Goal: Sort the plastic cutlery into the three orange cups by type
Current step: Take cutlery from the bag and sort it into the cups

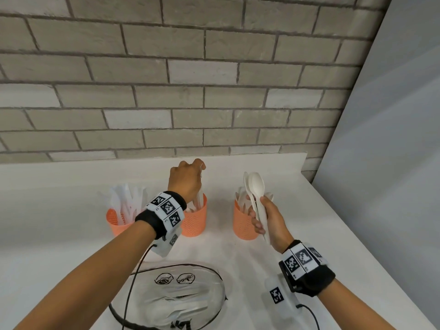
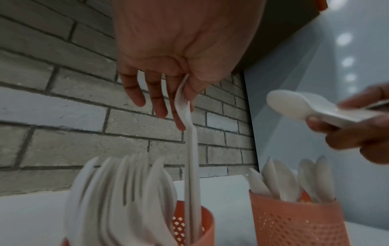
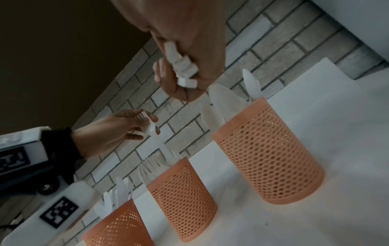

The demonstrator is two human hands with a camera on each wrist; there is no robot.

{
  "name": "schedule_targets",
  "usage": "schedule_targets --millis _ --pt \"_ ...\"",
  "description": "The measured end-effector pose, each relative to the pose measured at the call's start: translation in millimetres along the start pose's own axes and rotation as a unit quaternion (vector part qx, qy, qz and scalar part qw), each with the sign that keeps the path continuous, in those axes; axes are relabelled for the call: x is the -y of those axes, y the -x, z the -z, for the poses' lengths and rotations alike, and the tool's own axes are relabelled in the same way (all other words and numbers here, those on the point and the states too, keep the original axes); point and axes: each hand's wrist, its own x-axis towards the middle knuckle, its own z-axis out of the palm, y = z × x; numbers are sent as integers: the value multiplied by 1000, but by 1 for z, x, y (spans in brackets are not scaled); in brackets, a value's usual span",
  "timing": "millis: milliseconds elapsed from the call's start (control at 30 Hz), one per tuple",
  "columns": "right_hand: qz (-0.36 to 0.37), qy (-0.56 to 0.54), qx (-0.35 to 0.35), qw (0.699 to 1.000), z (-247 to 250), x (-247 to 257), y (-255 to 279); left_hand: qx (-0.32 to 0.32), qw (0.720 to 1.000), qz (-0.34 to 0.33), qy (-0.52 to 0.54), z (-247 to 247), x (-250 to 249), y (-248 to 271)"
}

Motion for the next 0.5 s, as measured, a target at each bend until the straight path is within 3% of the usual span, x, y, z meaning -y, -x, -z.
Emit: schedule_targets --millis 167,367,500 --pt "15 50 -13 999 13 3 -5 45 998 9 -44 -10 2 -1" --pt "42 68 -5 997 18 13 -11 208 958 34 -192 -29 16 9" --pt "35 78 -14 996 18 17 -17 191 964 39 -181 -31 11 12"
